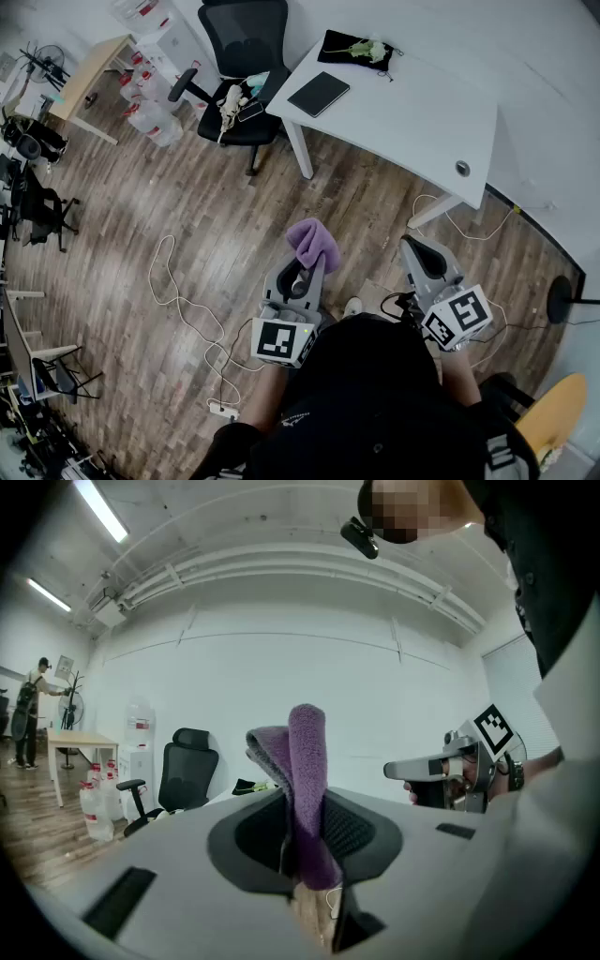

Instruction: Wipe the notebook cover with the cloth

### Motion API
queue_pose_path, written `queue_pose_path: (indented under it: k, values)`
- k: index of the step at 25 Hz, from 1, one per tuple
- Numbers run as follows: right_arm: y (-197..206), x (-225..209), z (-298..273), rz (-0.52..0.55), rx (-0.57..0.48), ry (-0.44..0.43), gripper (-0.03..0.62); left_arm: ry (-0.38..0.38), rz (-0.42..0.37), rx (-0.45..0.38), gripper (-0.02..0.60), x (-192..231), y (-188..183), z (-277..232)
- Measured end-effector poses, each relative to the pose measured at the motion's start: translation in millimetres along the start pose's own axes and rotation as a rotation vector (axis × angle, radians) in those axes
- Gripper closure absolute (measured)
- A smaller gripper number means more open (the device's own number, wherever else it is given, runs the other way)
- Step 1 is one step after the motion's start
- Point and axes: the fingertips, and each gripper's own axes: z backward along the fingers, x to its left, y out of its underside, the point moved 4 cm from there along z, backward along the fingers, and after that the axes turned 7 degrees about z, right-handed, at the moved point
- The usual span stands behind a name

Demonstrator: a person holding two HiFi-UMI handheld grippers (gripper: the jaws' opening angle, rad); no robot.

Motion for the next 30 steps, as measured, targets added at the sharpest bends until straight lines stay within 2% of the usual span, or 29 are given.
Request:
queue_pose_path:
  k: [4, 10, 15, 21, 30]
  values:
    - [-3.3, 7.4, 15.0, 0.002, -0.030, -0.015, 0.589, -0.042, 0.014, -0.001, 0.497, -6.2, 3.9, 10.7]
    - [-2.8, 13.7, 27.5, 0.035, -0.032, -0.030, 0.589, -0.050, 0.005, -0.012, 0.497, -17.1, 2.3, 16.5]
    - [3.1, 18.7, 37.1, 0.034, -0.014, -0.031, 0.589, -0.037, 0.021, 0.001, 0.497, -24.6, 11.8, 19.5]
    - [6.0, 11.2, 29.6, 0.028, 0.003, -0.019, 0.589, -0.004, 0.000, 0.008, 0.497, -25.5, 8.5, 4.1]
    - [-1.6, 10.1, -24.1, 0.021, -0.026, -0.012, 0.589, -0.027, 0.016, -0.007, 0.497, 26.7, -1.6, -11.4]
